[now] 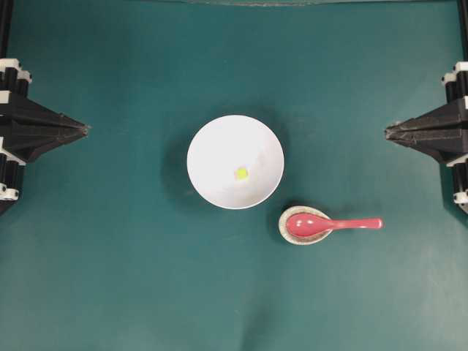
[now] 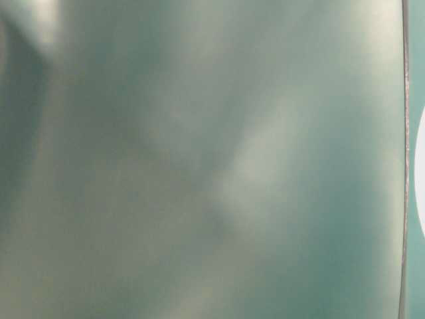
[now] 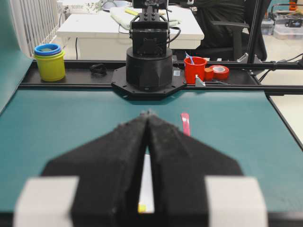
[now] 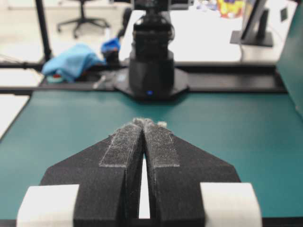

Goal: Scoop the yellow hexagonal prism block from the bowl with a spoon using the right arm.
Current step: 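Move the right gripper toward the pink spoon handle on the spoon rest, then close the right gripper on the pink spoon handle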

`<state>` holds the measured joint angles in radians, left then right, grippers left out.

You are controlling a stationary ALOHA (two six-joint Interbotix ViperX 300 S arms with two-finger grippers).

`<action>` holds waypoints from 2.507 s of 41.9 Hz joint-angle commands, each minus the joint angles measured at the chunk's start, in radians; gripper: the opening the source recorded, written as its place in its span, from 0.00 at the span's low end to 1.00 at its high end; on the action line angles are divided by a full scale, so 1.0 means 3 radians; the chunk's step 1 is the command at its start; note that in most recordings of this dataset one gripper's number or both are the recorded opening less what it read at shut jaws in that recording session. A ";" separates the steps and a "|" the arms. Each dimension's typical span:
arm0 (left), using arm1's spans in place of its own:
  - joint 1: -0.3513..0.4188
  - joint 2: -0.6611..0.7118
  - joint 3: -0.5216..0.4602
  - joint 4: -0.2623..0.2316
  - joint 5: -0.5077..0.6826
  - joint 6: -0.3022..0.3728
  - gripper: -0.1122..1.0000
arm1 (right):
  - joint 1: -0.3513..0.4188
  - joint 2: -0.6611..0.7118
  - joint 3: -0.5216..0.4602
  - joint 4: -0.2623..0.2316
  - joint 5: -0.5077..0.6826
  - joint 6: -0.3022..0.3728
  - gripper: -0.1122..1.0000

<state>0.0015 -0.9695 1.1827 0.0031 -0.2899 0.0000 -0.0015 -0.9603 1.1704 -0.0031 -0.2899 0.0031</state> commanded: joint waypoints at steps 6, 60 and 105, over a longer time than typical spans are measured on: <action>0.0010 0.0046 -0.0046 0.0061 0.0082 0.0051 0.10 | -0.0015 0.0015 -0.0072 0.0020 0.0051 0.0077 0.10; 0.0010 0.0015 -0.0046 0.0061 0.0174 0.0046 0.10 | 0.0322 0.1723 0.0522 0.0056 -0.1626 0.0404 0.62; 0.0010 0.0036 -0.0041 0.0061 0.0225 0.0051 0.10 | 0.1606 0.3400 0.0675 0.1386 -0.2996 0.0450 0.61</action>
<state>0.0015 -0.9679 1.1827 0.0184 -0.2163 0.0138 0.4755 0.0583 1.3790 0.4004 -1.1781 0.1427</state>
